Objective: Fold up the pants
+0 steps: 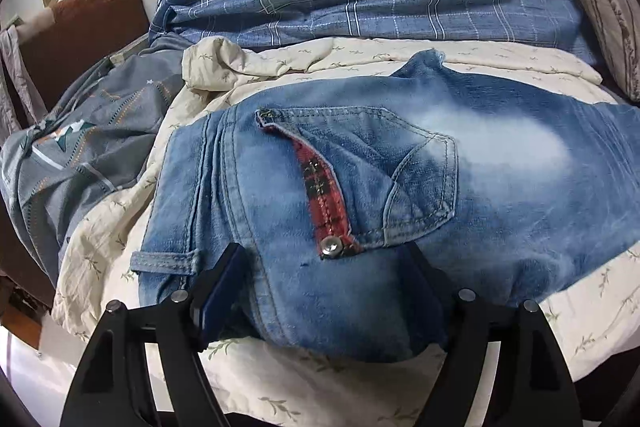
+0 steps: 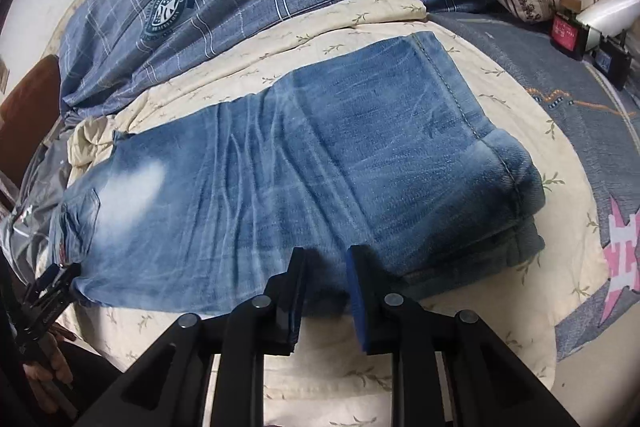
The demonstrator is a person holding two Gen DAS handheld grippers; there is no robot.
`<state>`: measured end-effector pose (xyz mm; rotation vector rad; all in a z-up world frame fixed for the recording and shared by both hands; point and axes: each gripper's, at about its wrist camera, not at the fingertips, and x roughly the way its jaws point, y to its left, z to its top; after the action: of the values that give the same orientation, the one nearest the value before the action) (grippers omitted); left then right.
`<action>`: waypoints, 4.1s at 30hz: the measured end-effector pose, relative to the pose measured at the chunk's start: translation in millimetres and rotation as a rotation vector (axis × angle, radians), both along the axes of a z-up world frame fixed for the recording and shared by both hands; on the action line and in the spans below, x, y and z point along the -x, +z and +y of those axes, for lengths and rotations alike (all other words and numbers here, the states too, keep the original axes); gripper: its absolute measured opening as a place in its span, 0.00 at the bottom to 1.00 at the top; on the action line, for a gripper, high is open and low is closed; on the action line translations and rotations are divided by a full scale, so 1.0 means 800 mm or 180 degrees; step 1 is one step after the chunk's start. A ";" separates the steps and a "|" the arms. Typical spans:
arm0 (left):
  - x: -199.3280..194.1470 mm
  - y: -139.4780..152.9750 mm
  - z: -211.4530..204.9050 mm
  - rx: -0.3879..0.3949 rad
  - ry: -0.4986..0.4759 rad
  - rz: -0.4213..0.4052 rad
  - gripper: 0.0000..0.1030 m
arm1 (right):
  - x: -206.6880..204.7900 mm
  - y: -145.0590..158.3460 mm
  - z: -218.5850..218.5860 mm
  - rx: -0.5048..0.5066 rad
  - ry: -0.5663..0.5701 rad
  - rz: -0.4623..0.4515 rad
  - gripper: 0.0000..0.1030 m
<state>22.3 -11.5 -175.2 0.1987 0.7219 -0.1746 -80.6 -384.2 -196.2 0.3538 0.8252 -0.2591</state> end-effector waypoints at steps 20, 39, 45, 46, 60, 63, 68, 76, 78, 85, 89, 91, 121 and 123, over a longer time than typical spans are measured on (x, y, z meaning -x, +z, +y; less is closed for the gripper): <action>-0.024 0.041 0.074 0.0087 0.0546 -0.0072 0.78 | -0.073 0.043 0.205 0.0010 0.1140 -0.0581 0.24; -0.039 -0.002 0.065 -0.0129 0.0510 0.0204 0.87 | -0.084 -0.025 0.281 0.0838 0.1664 -0.0113 0.25; -0.039 0.013 0.065 -0.0145 0.0520 0.0291 0.87 | -0.067 -0.013 0.261 0.0599 0.1686 -0.0141 0.26; -0.036 0.018 0.066 -0.0127 0.0516 0.0259 0.87 | -0.063 -0.006 0.250 0.0507 0.1639 -0.0204 0.26; 0.033 0.130 0.008 0.0157 0.0200 -0.0574 0.87 | -0.001 0.072 0.083 -0.0028 0.0269 -0.1121 0.26; 0.047 0.142 -0.015 0.0111 0.0077 -0.0676 0.87 | 0.011 0.078 0.065 -0.0091 0.0180 -0.1187 0.26; 0.064 0.157 -0.045 0.0055 -0.0078 -0.0791 0.87 | 0.029 0.085 0.037 -0.0222 0.0099 -0.1292 0.32; 0.080 0.173 -0.084 0.0059 -0.0274 -0.0859 0.87 | 0.060 0.097 0.007 -0.0317 -0.0118 -0.1574 0.61; 0.084 0.176 -0.092 0.0047 -0.0315 -0.0884 0.87 | 0.061 0.096 0.001 -0.0393 -0.0134 -0.1576 0.61; 0.088 0.179 -0.108 0.0076 -0.0427 -0.0853 0.87 | 0.062 0.092 -0.005 -0.0435 -0.0196 -0.1535 0.61; 0.089 0.174 -0.114 0.0079 -0.0461 -0.0827 0.87 | 0.061 0.088 -0.011 -0.0480 -0.0243 -0.1493 0.61; 0.089 0.172 -0.116 0.0078 -0.0480 -0.0813 0.87 | 0.061 0.087 -0.013 -0.0485 -0.0262 -0.1469 0.61; 0.000 0.005 -0.061 -0.0350 -0.0150 0.0163 0.88 | 0.025 0.018 -0.139 -0.1797 -0.0967 -0.1081 0.61; 0.003 0.008 -0.061 -0.0357 -0.0154 0.0167 0.88 | 0.025 0.007 -0.142 -0.1801 -0.1032 -0.0939 0.61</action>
<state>20.1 -60.0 -168.7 0.3197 0.7800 -0.1862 -100.9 -497.9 -190.5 1.0367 0.5337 -0.2633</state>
